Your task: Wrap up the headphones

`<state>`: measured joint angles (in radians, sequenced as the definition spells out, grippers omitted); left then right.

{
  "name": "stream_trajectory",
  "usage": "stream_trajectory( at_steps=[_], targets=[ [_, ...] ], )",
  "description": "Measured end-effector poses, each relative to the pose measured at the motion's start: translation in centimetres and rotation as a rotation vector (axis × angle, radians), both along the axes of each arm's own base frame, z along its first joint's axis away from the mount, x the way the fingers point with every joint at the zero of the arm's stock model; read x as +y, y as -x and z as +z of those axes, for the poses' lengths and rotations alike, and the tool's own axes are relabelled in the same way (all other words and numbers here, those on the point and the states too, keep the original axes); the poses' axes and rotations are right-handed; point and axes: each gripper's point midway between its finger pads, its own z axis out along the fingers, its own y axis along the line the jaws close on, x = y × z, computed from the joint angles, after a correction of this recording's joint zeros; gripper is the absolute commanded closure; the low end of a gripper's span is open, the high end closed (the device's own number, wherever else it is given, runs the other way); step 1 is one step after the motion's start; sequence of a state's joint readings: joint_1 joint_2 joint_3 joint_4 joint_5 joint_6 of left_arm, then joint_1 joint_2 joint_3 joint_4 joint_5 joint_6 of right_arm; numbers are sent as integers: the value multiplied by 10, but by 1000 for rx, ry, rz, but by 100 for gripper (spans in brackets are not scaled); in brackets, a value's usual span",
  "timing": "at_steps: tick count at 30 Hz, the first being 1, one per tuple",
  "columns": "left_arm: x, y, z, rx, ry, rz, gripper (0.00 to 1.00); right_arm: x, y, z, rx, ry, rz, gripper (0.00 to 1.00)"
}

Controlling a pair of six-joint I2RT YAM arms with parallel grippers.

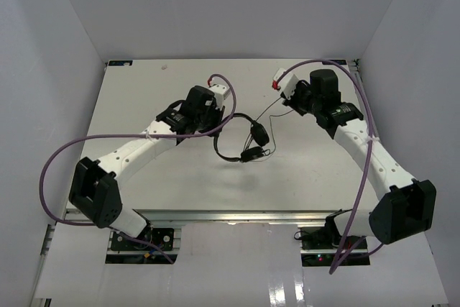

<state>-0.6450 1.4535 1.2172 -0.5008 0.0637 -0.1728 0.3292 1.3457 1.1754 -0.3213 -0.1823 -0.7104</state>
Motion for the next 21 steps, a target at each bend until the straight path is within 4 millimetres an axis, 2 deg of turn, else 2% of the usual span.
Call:
stream_trajectory(
  at_steps=[6, 10, 14, 21],
  targets=[
    [-10, 13, 41, -51, 114, -51, 100, -2, -4, -35, 158, -126, -1, 92],
    [-19, 12, 73, -90, 174, -59, 100, 3, -3, -54, 257, -219, 16, 92],
    [-36, 17, 116, -133, 257, -95, 100, 21, 7, -64, 349, -325, 88, 91],
    [-74, 33, 193, -187, 422, -184, 100, 59, 34, -64, 514, -570, 245, 85]
  ],
)
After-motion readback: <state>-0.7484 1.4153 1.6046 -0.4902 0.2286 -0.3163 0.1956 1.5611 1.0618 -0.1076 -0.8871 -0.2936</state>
